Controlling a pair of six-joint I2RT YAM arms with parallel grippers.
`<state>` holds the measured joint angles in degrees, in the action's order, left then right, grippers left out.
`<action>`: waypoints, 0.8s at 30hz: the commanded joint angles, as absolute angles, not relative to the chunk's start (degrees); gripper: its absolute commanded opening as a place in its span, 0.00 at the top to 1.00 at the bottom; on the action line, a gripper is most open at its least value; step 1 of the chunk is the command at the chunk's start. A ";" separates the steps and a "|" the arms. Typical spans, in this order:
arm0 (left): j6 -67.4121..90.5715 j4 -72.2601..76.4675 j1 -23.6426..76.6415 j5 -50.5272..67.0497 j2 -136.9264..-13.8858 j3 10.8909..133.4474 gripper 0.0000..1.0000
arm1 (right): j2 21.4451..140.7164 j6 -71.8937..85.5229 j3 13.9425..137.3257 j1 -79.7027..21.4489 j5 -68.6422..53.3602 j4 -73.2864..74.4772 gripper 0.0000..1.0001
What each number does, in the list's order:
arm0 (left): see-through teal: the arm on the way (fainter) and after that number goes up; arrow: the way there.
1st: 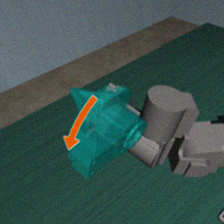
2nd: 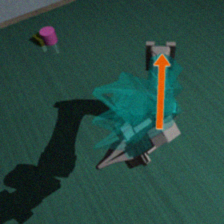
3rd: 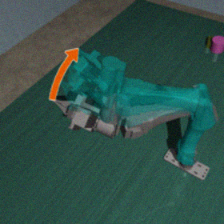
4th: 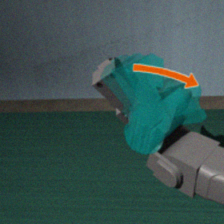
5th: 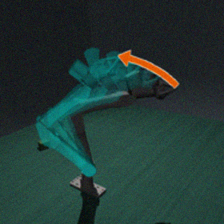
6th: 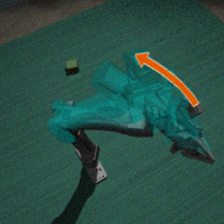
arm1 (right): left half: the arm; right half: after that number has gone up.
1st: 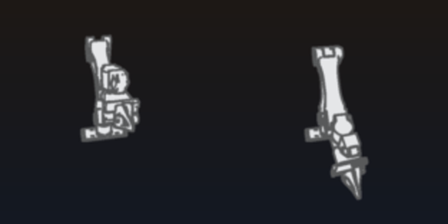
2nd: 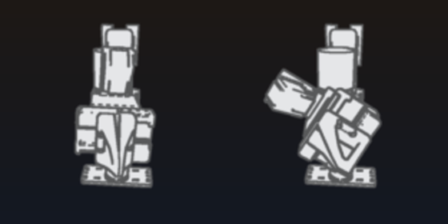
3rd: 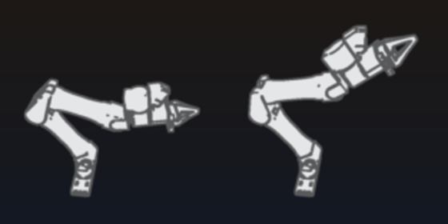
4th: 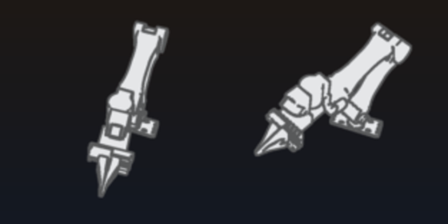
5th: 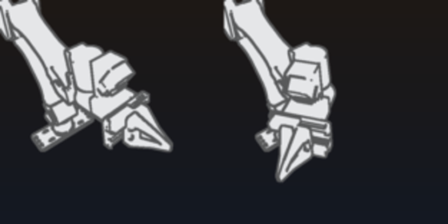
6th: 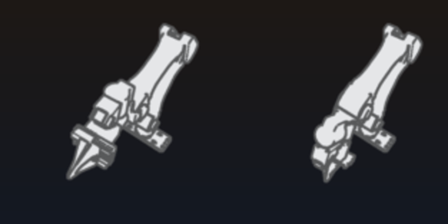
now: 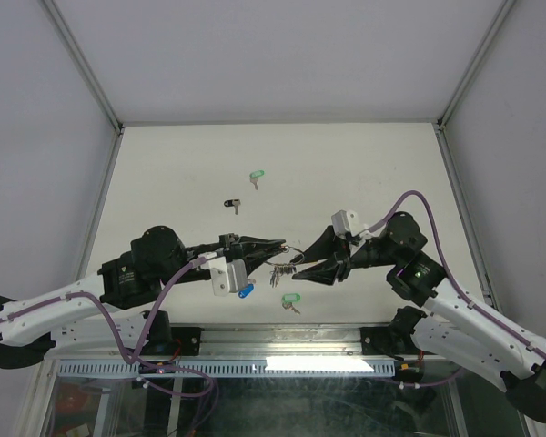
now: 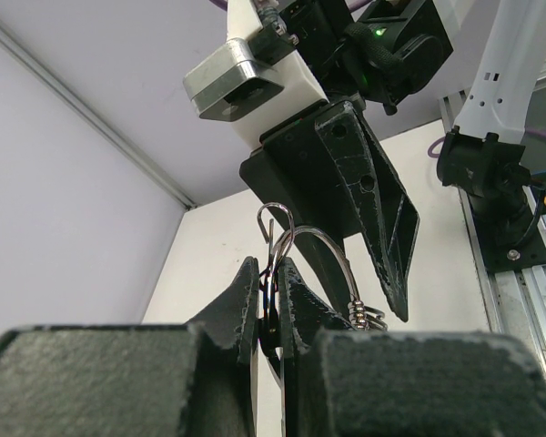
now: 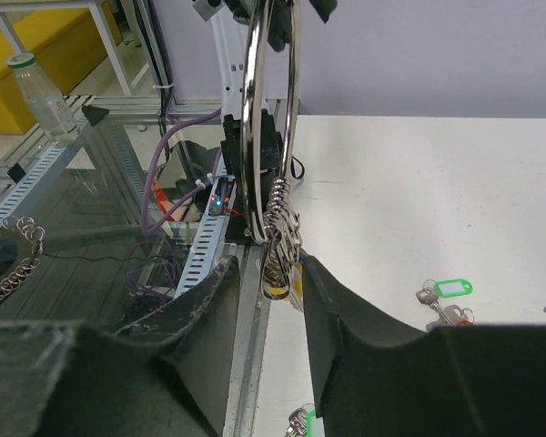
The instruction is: Put the keys on the keyring
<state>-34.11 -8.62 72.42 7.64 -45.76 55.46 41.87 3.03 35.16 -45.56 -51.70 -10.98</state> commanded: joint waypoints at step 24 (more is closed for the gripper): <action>-35.29 -5.71 72.81 7.42 -44.32 57.52 1.00 | 38.13 -2.19 42.45 -46.09 -50.25 -0.39 0.98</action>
